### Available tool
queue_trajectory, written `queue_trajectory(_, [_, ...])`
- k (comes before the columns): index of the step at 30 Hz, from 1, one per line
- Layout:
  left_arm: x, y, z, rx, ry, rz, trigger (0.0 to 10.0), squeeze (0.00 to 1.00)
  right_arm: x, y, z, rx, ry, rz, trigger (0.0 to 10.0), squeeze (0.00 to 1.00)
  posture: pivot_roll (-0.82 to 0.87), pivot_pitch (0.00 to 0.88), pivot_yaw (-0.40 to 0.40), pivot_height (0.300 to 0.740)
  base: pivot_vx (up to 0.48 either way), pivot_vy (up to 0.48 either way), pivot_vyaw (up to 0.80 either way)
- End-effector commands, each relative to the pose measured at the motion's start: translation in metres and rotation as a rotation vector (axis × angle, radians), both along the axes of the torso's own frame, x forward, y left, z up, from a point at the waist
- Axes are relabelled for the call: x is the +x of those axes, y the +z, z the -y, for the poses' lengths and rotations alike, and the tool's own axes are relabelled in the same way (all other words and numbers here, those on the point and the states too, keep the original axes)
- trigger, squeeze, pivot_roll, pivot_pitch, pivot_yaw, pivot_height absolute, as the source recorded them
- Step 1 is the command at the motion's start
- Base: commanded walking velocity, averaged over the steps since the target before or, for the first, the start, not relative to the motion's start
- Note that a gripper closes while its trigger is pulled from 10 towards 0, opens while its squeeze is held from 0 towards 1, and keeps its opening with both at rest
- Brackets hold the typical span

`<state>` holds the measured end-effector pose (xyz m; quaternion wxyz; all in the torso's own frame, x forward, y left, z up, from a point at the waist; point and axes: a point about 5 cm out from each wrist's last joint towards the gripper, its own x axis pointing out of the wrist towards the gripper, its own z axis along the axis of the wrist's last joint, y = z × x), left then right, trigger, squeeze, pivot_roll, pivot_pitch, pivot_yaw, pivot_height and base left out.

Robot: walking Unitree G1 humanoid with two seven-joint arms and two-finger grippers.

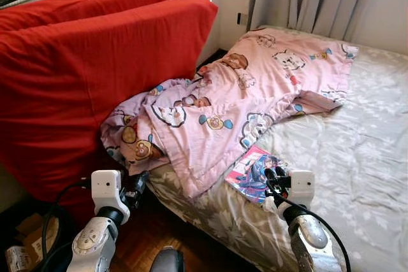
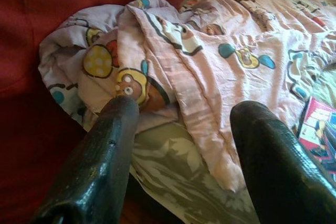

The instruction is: Clean up the room

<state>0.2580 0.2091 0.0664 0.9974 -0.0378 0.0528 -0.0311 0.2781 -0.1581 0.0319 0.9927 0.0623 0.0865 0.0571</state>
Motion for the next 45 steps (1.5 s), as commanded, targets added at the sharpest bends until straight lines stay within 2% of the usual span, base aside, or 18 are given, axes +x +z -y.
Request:
queue_trajectory(1, [0.002, 0.005, -0.001, 0.01, -0.005, 0.009, 10.0, 0.0, 0.0, -0.002, -0.001, 0.01, -0.003, -0.011, 10.0, 0.0, 0.07, 0.06, 0.03, 0.655, 0.292, 0.0, 0.0])
queue_trajectory(7, [0.004, 0.012, -0.005, 0.026, -0.005, 0.024, 10.0, 0.0, 0.007, -0.004, -0.006, 0.015, -0.008, -0.038, 10.0, 0.0, 0.1, 0.072, 0.049, 0.655, 0.239, 0.0, 0.0])
queue_trajectory(10, [-0.002, 0.015, -0.004, 0.024, -0.007, 0.031, 10.0, 0.0, 0.007, -0.007, -0.001, 0.01, -0.016, -0.056, 10.0, 0.0, 0.13, 0.093, 0.064, 0.655, 0.0, 0.0, 0.0])
queue_trajectory(12, [-0.007, 0.021, -0.005, 0.024, -0.019, 0.034, 10.0, 0.0, 0.01, -0.008, 0.006, 0.024, -0.044, -0.081, 10.0, 0.0, 0.15, 0.156, 0.062, 0.655, 0.0, 0.0, 0.0])
queue_trajectory(19, [-0.02, 0.018, -0.014, 0.046, 0.0, 0.006, 10.0, 0.0, 0.008, -0.019, 0.015, 0.006, -0.043, -0.16, 10.0, 0.0, 0.15, 0.238, 0.046, 0.655, 0.0, 0.0, 0.0])
queue_trajectory(21, [-0.014, 0.02, -0.013, 0.046, -0.003, 0.013, 10.0, 0.0, 0.017, -0.019, 0.018, 0.008, -0.068, -0.21, 10.0, 1.0, 0.14, 0.289, 0.028, 0.655, 0.0, 0.0, 0.0])
queue_trajectory(25, [-0.01, 0.021, -0.011, 0.045, -0.003, 0.012, 10.0, 0.0, 0.025, -0.017, 0.018, -0.013, -0.081, -0.24, 10.0, 1.0, 0.13, 0.319, 0.019, 0.655, 0.0, 0.0, 0.0])
queue_trajectory(26, [-0.009, 0.023, -0.007, 0.035, -0.003, 0.013, 10.0, 0.0, 0.032, -0.013, 0.015, -0.012, -0.075, -0.249, 10.0, 1.0, 0.13, 0.334, 0.014, 0.655, 0.0, 0.0, 0.0])
queue_trajectory(30, [-0.01, 0.027, 0.002, 0.027, -0.016, 0.02, 10.0, 0.0, 0.04, -0.009, 0.011, 0.02, -0.064, -0.27, 10.0, 1.0, 0.16, 0.37, 0.01, 0.655, 0.0, 0.0, 0.0])
queue_trajectory(35, [-0.025, 0.031, 0.006, 0.018, -0.018, 0.015, 10.0, 0.0, 0.044, -0.009, 0.007, 0.073, -0.082, -0.309, 10.0, 1.0, 0.2, 0.431, 0.016, 0.655, 0.0, 0.0, 0.0])
queue_trajectory(42, [-0.037, 0.032, 0.002, 0.027, -0.005, -0.013, 10.0, 0.0, 0.042, -0.014, 0.004, 0.075, -0.084, -0.343, 10.0, 1.0, 0.23, 0.461, 0.025, 0.655, 0.0, 0.0, 0.0])
queue_trajectory(43, [-0.039, 0.033, 0.001, 0.03, -0.003, -0.017, 10.0, 0.0, 0.041, -0.015, 0.004, 0.076, -0.084, -0.346, 10.0, 0.07, 0.23, 0.463, 0.026, 0.655, 0.0, 0.0, 0.0])
queue_trajectory(44, [-0.04, 0.034, 0.001, 0.031, 0.0, -0.019, 10.0, 0.0, 0.041, -0.015, 0.003, 0.067, -0.08, -0.352, 10.0, 0.0, 0.23, 0.467, 0.028, 0.655, 0.0, 0.0, 0.0])
queue_trajectory(45, [-0.041, 0.034, 0.0, 0.031, 0.001, -0.02, 10.0, 0.0, 0.041, -0.016, 0.003, 0.066, -0.079, -0.355, 10.0, 0.0, 0.23, 0.467, 0.029, 0.655, 0.0, 0.0, 0.0])
